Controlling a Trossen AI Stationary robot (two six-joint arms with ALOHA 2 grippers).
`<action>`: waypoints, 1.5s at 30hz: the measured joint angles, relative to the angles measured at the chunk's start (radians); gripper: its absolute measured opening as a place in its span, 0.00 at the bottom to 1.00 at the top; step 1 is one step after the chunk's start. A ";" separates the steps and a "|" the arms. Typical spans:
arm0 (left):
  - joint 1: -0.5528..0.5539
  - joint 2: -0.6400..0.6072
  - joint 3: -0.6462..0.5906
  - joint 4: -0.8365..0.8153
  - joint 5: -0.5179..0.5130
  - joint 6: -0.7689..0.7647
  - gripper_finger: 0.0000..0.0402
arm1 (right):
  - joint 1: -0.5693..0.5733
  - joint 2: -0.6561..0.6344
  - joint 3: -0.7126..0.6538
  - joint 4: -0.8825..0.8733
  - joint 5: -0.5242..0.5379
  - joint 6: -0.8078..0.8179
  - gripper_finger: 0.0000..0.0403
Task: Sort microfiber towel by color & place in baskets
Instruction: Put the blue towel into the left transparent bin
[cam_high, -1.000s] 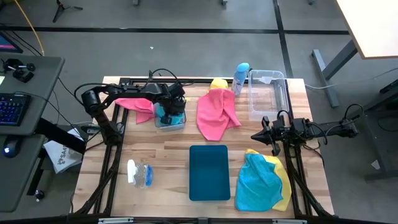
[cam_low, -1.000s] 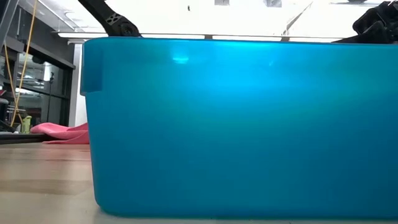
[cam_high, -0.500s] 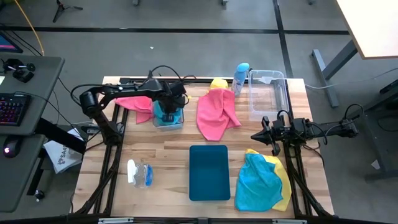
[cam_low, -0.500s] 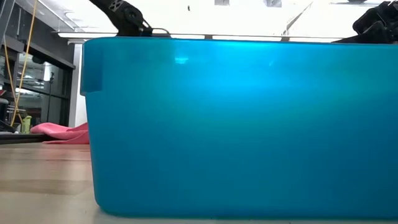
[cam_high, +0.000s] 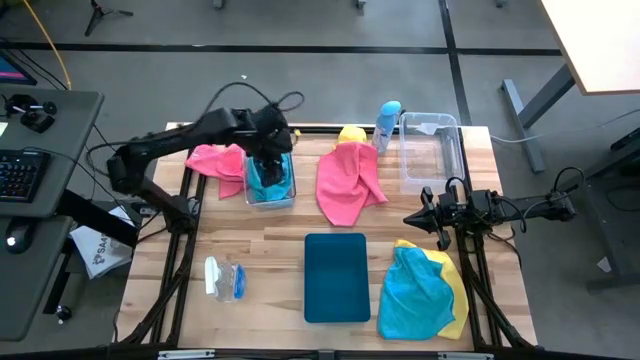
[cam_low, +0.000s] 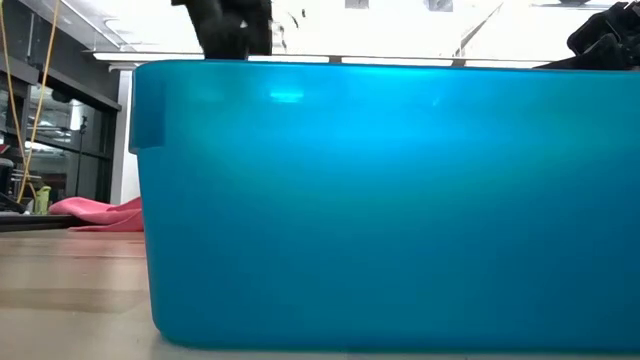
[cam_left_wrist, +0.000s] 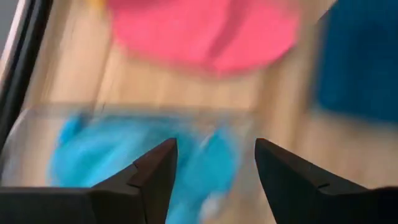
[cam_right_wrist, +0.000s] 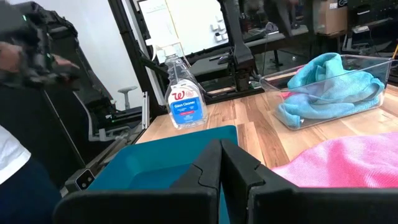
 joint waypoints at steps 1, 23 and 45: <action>0.001 -0.035 -0.029 0.098 0.046 -0.033 0.52 | 0.000 0.000 0.000 0.000 0.000 0.000 0.00; -0.099 -0.259 -0.343 1.116 0.011 -0.673 0.52 | 0.038 0.230 0.052 0.745 0.086 0.501 0.00; 0.045 -0.443 -0.343 1.031 0.197 -0.465 0.52 | 0.286 1.199 0.908 -0.683 -0.302 0.900 0.32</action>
